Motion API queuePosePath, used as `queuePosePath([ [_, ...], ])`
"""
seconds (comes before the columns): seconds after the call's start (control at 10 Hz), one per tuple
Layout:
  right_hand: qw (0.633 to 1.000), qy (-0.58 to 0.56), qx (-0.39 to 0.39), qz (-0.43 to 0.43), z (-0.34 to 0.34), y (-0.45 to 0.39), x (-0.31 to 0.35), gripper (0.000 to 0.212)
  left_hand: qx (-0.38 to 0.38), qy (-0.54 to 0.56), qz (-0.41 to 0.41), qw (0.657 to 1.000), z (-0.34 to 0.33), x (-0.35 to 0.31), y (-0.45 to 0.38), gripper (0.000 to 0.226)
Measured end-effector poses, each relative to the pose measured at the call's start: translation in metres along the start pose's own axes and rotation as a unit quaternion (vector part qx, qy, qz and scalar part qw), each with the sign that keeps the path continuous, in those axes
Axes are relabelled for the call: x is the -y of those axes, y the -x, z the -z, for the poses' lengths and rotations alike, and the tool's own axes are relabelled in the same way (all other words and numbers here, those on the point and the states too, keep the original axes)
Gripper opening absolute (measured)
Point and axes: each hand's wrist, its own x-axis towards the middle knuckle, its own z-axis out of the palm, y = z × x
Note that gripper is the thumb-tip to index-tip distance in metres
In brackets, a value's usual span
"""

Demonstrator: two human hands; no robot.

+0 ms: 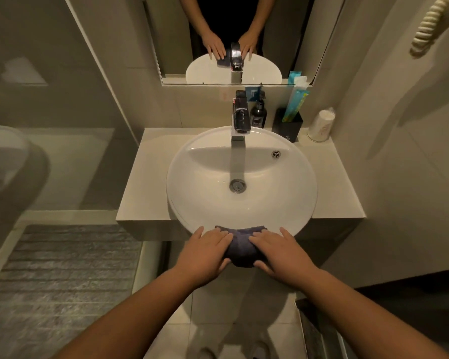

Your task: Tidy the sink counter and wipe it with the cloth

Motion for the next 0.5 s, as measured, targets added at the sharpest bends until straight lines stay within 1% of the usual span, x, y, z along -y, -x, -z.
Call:
queuePosePath([
  [0.1,0.999,0.012,0.014,-0.047,0.007,-0.012,0.011,0.047,0.018,0.005,0.023,1.000,0.006,-0.005,-0.003,0.046],
  [0.2,0.999,0.006,0.019,-0.041,0.010,-0.010,0.011,0.044,0.020,0.014,0.026,0.999,0.009,-0.006,-0.001,0.041],
  [0.3,0.999,-0.034,0.001,-0.036,0.022,0.002,0.011,0.049,0.017,0.042,0.038,0.998,0.025,-0.012,0.003,0.039],
  [0.4,0.998,-0.029,0.016,-0.044,0.041,-0.007,0.015,0.046,0.022,0.091,0.058,0.994,0.043,-0.011,0.002,0.039],
  [0.5,0.995,-0.011,0.090,-0.053,0.060,-0.018,0.024,0.041,0.098,0.104,0.081,0.986,0.066,-0.009,-0.002,0.048],
])
